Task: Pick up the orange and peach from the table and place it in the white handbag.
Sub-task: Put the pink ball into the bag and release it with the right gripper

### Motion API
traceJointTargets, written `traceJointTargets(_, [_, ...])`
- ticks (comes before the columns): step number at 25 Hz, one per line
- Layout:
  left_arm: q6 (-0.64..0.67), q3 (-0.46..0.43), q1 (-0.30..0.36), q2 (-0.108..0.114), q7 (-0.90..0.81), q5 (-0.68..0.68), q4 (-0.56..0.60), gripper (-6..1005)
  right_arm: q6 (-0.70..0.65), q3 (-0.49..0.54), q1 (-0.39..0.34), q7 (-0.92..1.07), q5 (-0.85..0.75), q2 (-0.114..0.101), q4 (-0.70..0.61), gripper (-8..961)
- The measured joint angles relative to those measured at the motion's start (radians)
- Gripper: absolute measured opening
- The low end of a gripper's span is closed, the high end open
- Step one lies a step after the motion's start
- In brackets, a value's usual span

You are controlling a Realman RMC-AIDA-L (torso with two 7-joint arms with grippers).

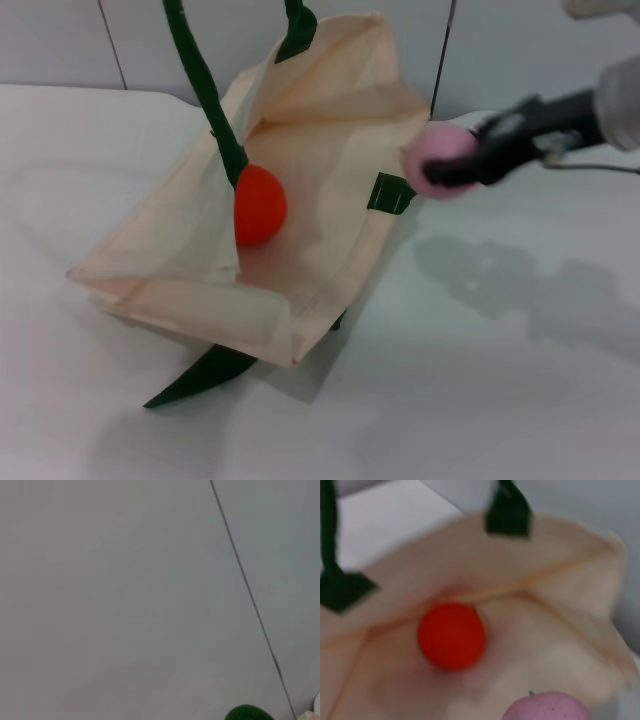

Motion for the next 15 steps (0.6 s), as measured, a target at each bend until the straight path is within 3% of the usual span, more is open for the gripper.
traceJointTargets(5, [0.020,0.049,-0.010,-0.001,-0.019,-0.002,0.000,164,-0.119,-0.059,0.055,-0.029,0.085,0.000,0.072,532])
traceJointTargets(10, [0.034,0.112,-0.015,-0.001,-0.044,-0.003,-0.001,166,-0.225,-0.061,0.141,-0.109,0.161,-0.002,0.247,527])
traceJointTargets(15, [0.053,0.158,-0.022,-0.002,-0.069,-0.007,-0.001,169,-0.274,-0.056,0.168,-0.142,0.164,-0.004,0.327,522])
